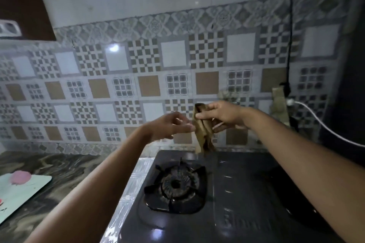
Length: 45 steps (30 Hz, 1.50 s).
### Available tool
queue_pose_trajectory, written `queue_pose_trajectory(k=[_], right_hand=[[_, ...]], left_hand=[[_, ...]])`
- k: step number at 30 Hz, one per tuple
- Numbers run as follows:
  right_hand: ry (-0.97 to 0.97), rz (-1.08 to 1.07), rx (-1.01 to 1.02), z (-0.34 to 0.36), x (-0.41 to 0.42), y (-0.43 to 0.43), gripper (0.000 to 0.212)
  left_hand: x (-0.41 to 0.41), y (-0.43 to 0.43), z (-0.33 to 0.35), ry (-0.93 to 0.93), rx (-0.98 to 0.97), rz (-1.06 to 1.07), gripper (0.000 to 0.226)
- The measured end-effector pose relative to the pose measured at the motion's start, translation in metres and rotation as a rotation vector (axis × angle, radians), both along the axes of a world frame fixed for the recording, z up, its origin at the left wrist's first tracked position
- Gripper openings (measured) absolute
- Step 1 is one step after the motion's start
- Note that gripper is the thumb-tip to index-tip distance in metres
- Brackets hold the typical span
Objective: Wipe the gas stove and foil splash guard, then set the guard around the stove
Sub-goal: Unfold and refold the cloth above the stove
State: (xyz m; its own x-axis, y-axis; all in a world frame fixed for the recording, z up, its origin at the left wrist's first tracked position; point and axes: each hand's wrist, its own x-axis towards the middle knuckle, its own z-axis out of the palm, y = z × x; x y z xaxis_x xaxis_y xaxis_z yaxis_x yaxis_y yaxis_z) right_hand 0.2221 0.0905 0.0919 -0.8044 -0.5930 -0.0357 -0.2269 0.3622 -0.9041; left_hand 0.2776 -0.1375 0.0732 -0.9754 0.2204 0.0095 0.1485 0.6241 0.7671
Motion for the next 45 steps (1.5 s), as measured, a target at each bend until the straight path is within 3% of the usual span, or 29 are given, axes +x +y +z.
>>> queue_pose_trajectory(k=[3, 6, 9, 15, 20, 23, 27, 39, 45], right_hand=[[0.010, -0.030, -0.025, 0.005, -0.015, 0.015, 0.018], [0.077, -0.111, 0.018, 0.011, -0.029, 0.031, 0.026], [0.164, -0.127, 0.099, 0.015, -0.046, 0.053, 0.034], [0.113, -0.108, -0.002, 0.008, -0.081, 0.092, 0.017], [0.250, -0.064, 0.106, 0.015, -0.115, 0.102, 0.020], [0.325, -0.105, 0.197, 0.010, -0.144, 0.108, 0.008], [0.332, -0.115, 0.229, 0.001, -0.183, 0.114, 0.014], [0.234, -0.192, 0.142, -0.069, -0.238, 0.128, 0.015], [0.585, -0.373, -0.003, -0.068, -0.261, 0.122, 0.021]], left_hand=[[-0.013, 0.037, -0.003, -0.080, -0.015, -0.116, 0.070], [-0.038, 0.061, -0.013, 0.020, -0.010, -0.086, 0.053], [-0.062, 0.073, -0.015, -0.014, 0.043, -0.125, 0.036], [-0.089, 0.104, -0.013, 0.018, 0.071, -0.097, 0.057], [-0.123, 0.121, -0.021, 0.183, 0.148, -0.005, 0.018], [-0.146, 0.127, -0.023, 0.256, 0.089, 0.070, 0.016], [-0.182, 0.137, -0.021, 0.326, -0.015, 0.130, 0.017], [-0.252, 0.128, -0.034, 0.345, -0.278, -0.140, 0.019], [-0.287, 0.132, -0.038, 0.581, -0.386, -0.042, 0.023]])
